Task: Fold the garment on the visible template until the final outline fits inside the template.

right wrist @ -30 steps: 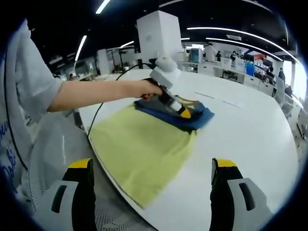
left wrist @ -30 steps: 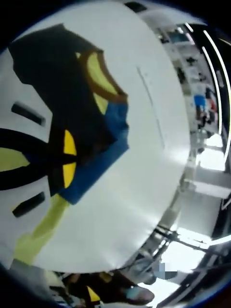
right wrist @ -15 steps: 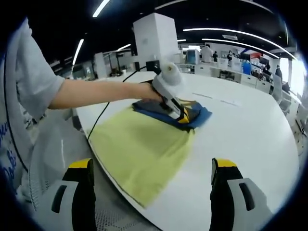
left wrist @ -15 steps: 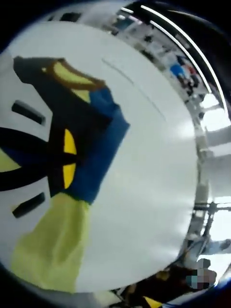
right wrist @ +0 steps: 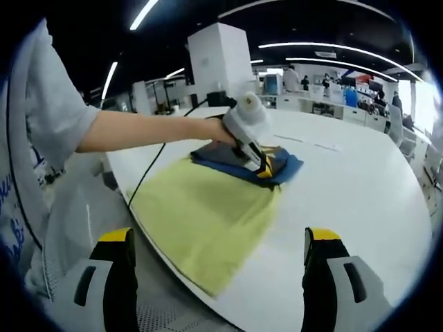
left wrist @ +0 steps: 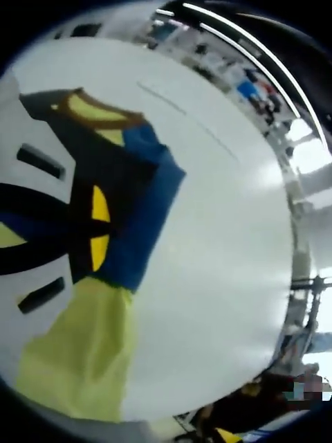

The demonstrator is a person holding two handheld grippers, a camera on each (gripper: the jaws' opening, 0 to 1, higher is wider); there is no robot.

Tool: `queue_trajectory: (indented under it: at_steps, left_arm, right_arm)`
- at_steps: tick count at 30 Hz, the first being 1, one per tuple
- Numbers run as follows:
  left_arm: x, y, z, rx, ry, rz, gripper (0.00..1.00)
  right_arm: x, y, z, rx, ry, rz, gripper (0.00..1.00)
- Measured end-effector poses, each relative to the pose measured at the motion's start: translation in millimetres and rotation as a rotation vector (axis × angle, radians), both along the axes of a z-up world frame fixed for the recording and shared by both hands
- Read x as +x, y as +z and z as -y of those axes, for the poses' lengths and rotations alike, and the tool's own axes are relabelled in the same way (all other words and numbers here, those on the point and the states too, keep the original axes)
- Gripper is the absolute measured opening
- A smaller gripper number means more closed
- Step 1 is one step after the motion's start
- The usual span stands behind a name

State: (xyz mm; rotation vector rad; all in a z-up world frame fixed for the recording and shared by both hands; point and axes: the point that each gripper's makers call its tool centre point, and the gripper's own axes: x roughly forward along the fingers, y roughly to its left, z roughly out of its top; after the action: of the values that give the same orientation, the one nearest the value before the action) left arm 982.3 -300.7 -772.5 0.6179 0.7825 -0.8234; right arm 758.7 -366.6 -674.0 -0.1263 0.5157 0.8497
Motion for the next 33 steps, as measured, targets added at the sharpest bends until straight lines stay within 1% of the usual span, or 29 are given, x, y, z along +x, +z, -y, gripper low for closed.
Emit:
queue_trajectory:
  at_steps: [3,4,6,7,9,12,13,15,16,17,18,19,21,22,23,24,26,27,29,30,33]
  left_arm:
    - [-2.3,1.0,0,0.002,0.003,-0.004,0.02]
    - [-3.3,1.9,0,-0.002,0.008,-0.005,0.04]
    - [-4.8,2.5,-1,-0.022,0.018,-0.019,0.09]
    - [-4.6,2.7,-1,-0.022,0.020,-0.016,0.14]
    - [-2.2,6.6,-3,-0.020,0.006,0.016,0.21]
    - [-3.1,12.1,-4,-0.042,0.022,0.003,0.23]
    - [-3.3,13.6,-4,-0.048,0.025,0.002,0.25]
    - [-1.8,18.0,-6,-0.054,0.032,0.020,0.31]
    - [-1.9,20.2,-6,-0.063,0.038,0.020,0.33]
    - [-3.8,24.6,-2,-0.115,0.064,0.001,0.33]
    - [-5.6,28.2,1,-0.150,0.078,-0.013,0.32]
    - [-6.9,31.4,1,-0.162,0.077,-0.019,0.35]
    - [-8.4,34.6,-2,-0.151,0.073,-0.006,0.38]
    - [-10.1,35.0,-2,-0.147,0.068,-0.008,0.40]
    - [-12.9,34.9,-5,-0.141,0.080,-0.020,0.41]
    - [-14.5,36.0,-7,-0.143,0.086,-0.020,0.42]
    - [-18.5,38.3,-11,-0.151,0.086,-0.020,0.43]
    - [-21.2,40.3,-13,-0.174,0.097,-0.026,0.45]
    - [-23.4,42.3,-17,-0.193,0.106,-0.023,0.53]
    - [-24.9,42.4,-20,-0.199,0.112,-0.024,0.56]
    - [-31.4,42.1,-28,-0.198,0.127,-0.038,0.56]
  right_arm:
    - [-1,0.6,1,-0.008,0.001,0.008,1.00]
    - [0,2.1,1,-0.003,-0.004,0.013,1.00]
    - [0,3.6,2,0.001,-0.010,0.016,1.00]
    - [0,4.1,3,0.000,-0.012,0.019,1.00]
    - [0,4.0,4,-0.005,-0.014,0.021,1.00]
    - [-1,3.7,4,-0.009,-0.012,0.020,1.00]
    - [-2,3.8,3,-0.010,-0.010,0.020,1.00]
    - [-3,3.7,2,-0.013,-0.006,0.020,1.00]
    - [-4,3.3,1,-0.017,-0.002,0.019,1.00]
    - [-4,3.3,0,-0.021,0.001,0.018,1.00]
    - [-6,3.7,-1,-0.025,0.006,0.018,1.00]
    - [-6,3.7,-2,-0.028,0.008,0.018,1.00]
    - [-7,3.5,-2,-0.033,0.013,0.016,1.00]
    - [-7,3.2,-2,-0.036,0.012,0.015,1.00]
    - [-7,3.0,-2,-0.039,0.012,0.013,1.00]
    - [-8,3.1,-3,-0.043,0.015,0.012,1.00]
    - [-9,4.4,-4,-0.049,0.019,0.013,1.00]
    - [-9,5.5,-4,-0.053,0.022,0.019,1.00]
    - [-9,5.8,-5,-0.064,0.028,0.026,1.00]
    - [-9,5.8,-6,-0.070,0.031,0.029,1.00]
    - [-9,5.7,-9,-0.073,0.034,0.027,1.00]
